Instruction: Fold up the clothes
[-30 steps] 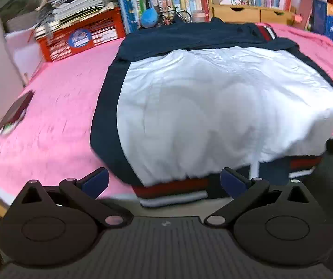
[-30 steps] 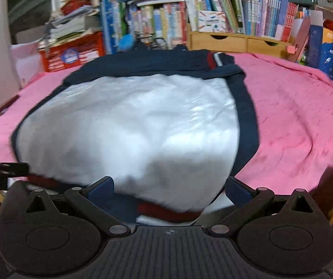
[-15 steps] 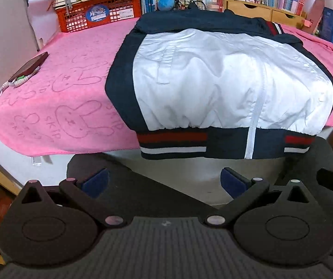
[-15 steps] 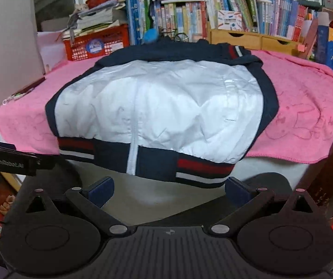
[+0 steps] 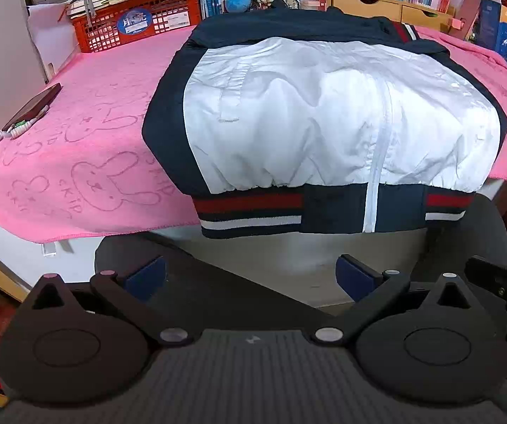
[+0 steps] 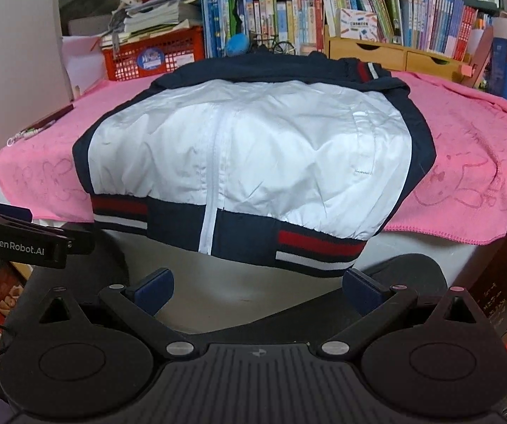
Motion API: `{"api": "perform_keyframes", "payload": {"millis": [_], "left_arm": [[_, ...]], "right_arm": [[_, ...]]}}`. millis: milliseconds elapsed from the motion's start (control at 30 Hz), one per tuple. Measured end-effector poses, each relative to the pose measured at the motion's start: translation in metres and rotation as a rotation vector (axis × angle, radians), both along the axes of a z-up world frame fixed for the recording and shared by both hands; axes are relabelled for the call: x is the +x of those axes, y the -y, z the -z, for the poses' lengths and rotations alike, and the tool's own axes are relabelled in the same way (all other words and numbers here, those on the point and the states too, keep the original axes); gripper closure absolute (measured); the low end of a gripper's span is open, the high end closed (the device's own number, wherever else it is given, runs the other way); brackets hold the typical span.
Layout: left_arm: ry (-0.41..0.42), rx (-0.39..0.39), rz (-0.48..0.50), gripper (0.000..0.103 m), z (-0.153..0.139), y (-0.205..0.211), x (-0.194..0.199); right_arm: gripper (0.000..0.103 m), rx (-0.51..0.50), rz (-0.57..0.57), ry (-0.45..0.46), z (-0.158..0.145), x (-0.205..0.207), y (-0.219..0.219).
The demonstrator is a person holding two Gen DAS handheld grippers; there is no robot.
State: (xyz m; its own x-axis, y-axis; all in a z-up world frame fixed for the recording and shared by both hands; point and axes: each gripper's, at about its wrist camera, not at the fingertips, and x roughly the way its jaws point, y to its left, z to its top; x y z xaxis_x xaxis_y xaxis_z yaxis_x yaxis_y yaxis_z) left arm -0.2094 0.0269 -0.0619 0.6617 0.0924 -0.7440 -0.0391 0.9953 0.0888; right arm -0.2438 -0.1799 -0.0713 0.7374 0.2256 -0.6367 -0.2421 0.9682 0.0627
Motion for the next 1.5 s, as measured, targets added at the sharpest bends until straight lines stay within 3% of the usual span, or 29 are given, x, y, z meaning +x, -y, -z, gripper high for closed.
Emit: {"api": "perform_keyframes", "payload": {"millis": [100, 200, 267, 333, 500, 667, 733, 767, 800, 833, 867, 900, 1000, 1067, 1167, 1233, 1400, 1500], "left_arm": [[-0.002, 0.004, 0.012, 0.0, 0.003, 0.001, 0.0], [0.064, 0.031, 0.054, 0.0, 0.008, -0.005, 0.002], [0.115, 0.088, 0.072, 0.0, 0.016, -0.012, 0.006], [0.099, 0.144, 0.07, 0.0, 0.026, -0.022, 0.016], [0.045, 0.097, 0.097, 0.0, 0.039, -0.046, 0.037], [0.035, 0.136, 0.081, 0.0, 0.035, -0.047, 0.041], [0.049, 0.162, 0.071, 0.0, 0.028, -0.046, 0.036], [0.063, 0.169, 0.074, 0.0, 0.023, -0.045, 0.032], [0.081, 0.174, 0.072, 0.0, 0.016, -0.045, 0.028], [0.095, 0.174, 0.067, 0.0, 0.011, -0.045, 0.024], [0.106, 0.164, 0.062, 0.0, 0.004, -0.046, 0.021], [0.117, 0.155, 0.057, 0.0, -0.003, -0.048, 0.019], [0.157, 0.086, 0.068, 0.0, -0.03, -0.056, 0.016], [0.2, 0.056, 0.084, 0.0, -0.048, -0.059, 0.017], [0.291, 0.048, 0.127, 0.0, -0.075, -0.06, 0.022], [0.344, 0.054, 0.153, 0.0, -0.089, -0.059, 0.025], [0.41, 0.084, 0.214, 0.0, -0.102, -0.053, 0.031], [0.397, 0.108, 0.264, 0.0, -0.095, -0.048, 0.037]], "right_arm": [[0.0, -0.005, 0.002, 0.001, 0.003, 0.0, -0.002], [0.0, -0.048, -0.009, 0.113, 0.009, 0.005, 0.002], [0.0, -0.025, -0.013, 0.087, 0.016, 0.027, 0.018], [0.0, -0.003, -0.017, 0.062, 0.023, 0.048, 0.034], [0.0, 0.063, 0.018, -0.04, 0.035, 0.095, 0.078], [0.0, 0.109, -0.046, -0.073, 0.046, 0.127, 0.088], [0.001, 0.178, -0.06, -0.079, 0.053, 0.139, 0.089], [0.007, 0.224, -0.064, -0.102, 0.057, 0.143, 0.09], [0.03, 0.275, -0.056, -0.144, 0.06, 0.144, 0.092], [0.061, 0.327, -0.048, -0.186, 0.062, 0.145, 0.093], [0.073, 0.378, -0.04, -0.228, 0.064, 0.146, 0.094], [0.084, 0.412, -0.039, -0.247, 0.058, 0.141, 0.094], [0.084, 0.484, -0.112, -0.234, 0.008, 0.116, 0.086], [0.084, 0.541, -0.182, -0.176, -0.04, 0.11, 0.08], [0.084, 0.59, -0.261, -0.093, -0.097, 0.136, 0.068], [0.084, 0.609, -0.276, -0.076, -0.119, 0.18, 0.056], [0.084, 0.592, -0.194, -0.107, -0.119, 0.301, 0.009], [0.084, 0.531, -0.131, -0.143, -0.105, 0.362, -0.02]]}}
